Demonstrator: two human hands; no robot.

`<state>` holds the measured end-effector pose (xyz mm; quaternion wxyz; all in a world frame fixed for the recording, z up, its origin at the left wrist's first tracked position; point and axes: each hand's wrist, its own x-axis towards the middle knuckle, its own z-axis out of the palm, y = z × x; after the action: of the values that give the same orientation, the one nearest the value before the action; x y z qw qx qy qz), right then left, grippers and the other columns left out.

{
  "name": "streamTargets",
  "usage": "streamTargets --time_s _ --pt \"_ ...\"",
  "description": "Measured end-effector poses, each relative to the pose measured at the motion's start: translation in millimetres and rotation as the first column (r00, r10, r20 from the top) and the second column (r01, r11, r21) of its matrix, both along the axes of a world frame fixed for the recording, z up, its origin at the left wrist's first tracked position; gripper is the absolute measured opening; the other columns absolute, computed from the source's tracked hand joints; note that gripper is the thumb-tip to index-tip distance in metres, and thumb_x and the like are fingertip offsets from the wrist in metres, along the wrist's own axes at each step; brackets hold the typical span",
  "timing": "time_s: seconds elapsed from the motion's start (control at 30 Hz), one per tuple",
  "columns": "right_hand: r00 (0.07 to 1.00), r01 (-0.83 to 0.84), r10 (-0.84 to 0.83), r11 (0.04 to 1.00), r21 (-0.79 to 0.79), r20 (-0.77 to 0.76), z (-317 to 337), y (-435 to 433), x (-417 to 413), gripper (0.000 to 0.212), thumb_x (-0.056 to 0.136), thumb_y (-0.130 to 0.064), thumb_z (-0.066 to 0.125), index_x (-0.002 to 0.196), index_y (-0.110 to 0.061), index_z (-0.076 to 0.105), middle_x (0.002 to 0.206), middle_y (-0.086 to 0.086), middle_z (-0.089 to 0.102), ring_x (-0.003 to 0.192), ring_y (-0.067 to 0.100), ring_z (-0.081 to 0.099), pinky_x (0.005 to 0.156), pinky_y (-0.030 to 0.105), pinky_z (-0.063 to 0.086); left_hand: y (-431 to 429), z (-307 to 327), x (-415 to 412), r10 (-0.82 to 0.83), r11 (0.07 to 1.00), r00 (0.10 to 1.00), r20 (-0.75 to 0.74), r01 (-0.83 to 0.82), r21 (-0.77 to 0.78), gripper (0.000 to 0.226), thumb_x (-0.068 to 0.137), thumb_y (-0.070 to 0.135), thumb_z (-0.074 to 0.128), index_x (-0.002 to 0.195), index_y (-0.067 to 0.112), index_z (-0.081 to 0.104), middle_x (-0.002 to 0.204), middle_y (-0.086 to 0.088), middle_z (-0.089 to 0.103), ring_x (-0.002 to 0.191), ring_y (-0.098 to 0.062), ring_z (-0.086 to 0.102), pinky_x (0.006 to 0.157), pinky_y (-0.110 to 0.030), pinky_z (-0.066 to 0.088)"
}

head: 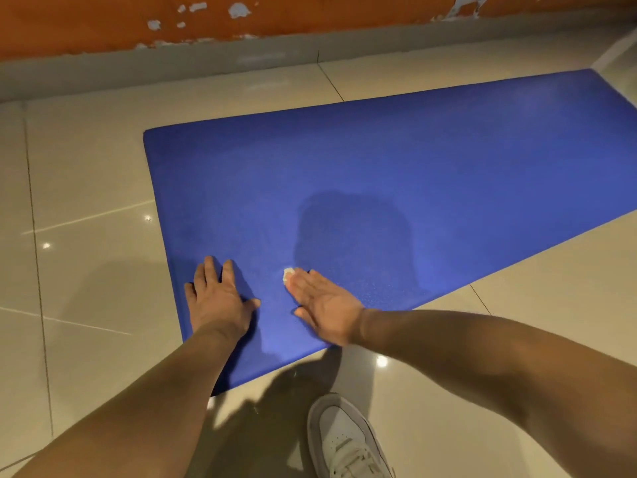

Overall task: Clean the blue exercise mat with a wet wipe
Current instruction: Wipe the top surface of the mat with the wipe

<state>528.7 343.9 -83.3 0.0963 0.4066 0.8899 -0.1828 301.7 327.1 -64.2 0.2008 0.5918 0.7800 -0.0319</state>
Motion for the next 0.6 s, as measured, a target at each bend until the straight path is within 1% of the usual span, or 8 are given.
streamTargets --time_s 0.13,0.23,0.27,0.33,0.4,0.47,0.53,0.6 --pt "0.953 0.263 -0.266 0.964 0.039 0.144 -1.2 52.3 16.0 0.066 0.109 -0.041 0.016 0.16 -0.005 -0.005 0.168 0.01 -0.013 0.155 0.025 -0.014 0.126 0.039 -0.008 8.3 0.5 -9.6 0.034 0.992 0.999 -0.005 -0.034 -0.124 0.111 0.082 0.072 0.06 0.159 0.026 -0.004 0.166 -0.007 -0.013 0.152 -0.031 -0.011 0.123 -0.053 0.005" --pt "0.905 0.416 -0.413 0.909 -0.007 0.105 0.0 50.3 -8.6 0.066 0.11 -0.039 0.014 0.158 -0.002 -0.009 0.166 0.01 -0.019 0.153 0.027 -0.021 0.126 0.041 -0.008 10.0 0.1 -9.9 0.025 0.987 0.999 -0.021 -0.028 -0.156 0.113 0.081 0.075 0.059 0.159 0.027 -0.007 0.165 -0.006 -0.016 0.152 -0.032 -0.012 0.123 -0.055 0.006" --pt "0.911 0.406 -0.404 0.914 -0.015 0.08 -1.3 39.8 -20.0 0.066 0.109 -0.038 0.013 0.158 0.001 -0.009 0.166 0.014 -0.019 0.153 0.029 -0.021 0.125 0.04 -0.011 10.2 -0.5 -9.3 0.028 0.988 0.999 -0.023 -0.031 -0.154 0.113 0.081 0.075 0.059 0.159 0.027 -0.007 0.165 -0.006 -0.016 0.152 -0.032 -0.012 0.123 -0.055 0.006" --pt "0.961 0.277 -0.277 0.961 -0.007 0.014 -1.4 11.4 -41.0 0.065 0.11 -0.035 0.017 0.157 0.004 -0.005 0.166 0.02 -0.013 0.153 0.033 -0.017 0.124 0.038 -0.015 10.5 -2.0 -9.5 0.033 0.989 0.999 -0.019 -0.036 -0.147 0.114 0.08 0.076 0.058 0.159 0.028 -0.007 0.165 -0.006 -0.016 0.152 -0.032 -0.012 0.123 -0.055 0.006" --pt "0.991 0.111 -0.111 0.994 0.003 -0.073 -1.0 -6.2 -44.0 0.066 0.108 -0.034 0.026 0.158 0.005 0.008 0.167 0.021 0.0 0.155 0.034 -0.005 0.125 0.038 -0.006 10.4 -2.3 -9.7 0.03 0.988 0.999 -0.024 -0.033 -0.151 0.114 0.08 0.077 0.058 0.159 0.029 -0.008 0.165 -0.006 -0.016 0.152 -0.032 -0.012 0.123 -0.054 0.006" --pt "0.998 -0.044 0.046 0.998 0.047 -0.052 -3.5 9.0 -30.8 0.067 0.104 -0.037 0.023 0.158 0.003 0.017 0.167 0.02 0.011 0.155 0.033 0.007 0.126 0.041 0.004 10.4 -1.4 -9.0 0.03 0.987 0.999 -0.038 -0.036 -0.156 0.113 0.08 0.077 0.057 0.159 0.029 -0.008 0.165 -0.006 -0.016 0.152 -0.031 -0.011 0.123 -0.053 0.007" --pt "1.0 -0.009 0.01 0.998 0.057 -0.019 -5.1 40.9 -12.6 0.068 0.103 -0.041 0.017 0.16 -0.003 0.012 0.169 0.014 0.006 0.156 0.028 0.004 0.126 0.037 -0.002 11.5 0.6 -8.4 0.025 0.987 0.999 -0.041 -0.031 -0.158 0.113 0.081 0.077 0.057 0.159 0.029 -0.008 0.166 -0.006 -0.015 0.152 -0.031 -0.011 0.123 -0.052 0.008" --pt "0.977 0.201 -0.205 0.978 0.06 0.066 -4.0 76.9 7.2 0.067 0.107 -0.042 0.018 0.161 -0.006 -0.001 0.169 0.009 -0.008 0.156 0.025 -0.008 0.125 0.035 -0.01 11.9 2.2 -8.3 0.019 0.985 0.999 -0.04 -0.026 -0.17 0.112 0.081 0.076 0.057 0.159 0.028 -0.008 0.166 -0.006 -0.016 0.152 -0.032 -0.011 0.123 -0.053 0.008"
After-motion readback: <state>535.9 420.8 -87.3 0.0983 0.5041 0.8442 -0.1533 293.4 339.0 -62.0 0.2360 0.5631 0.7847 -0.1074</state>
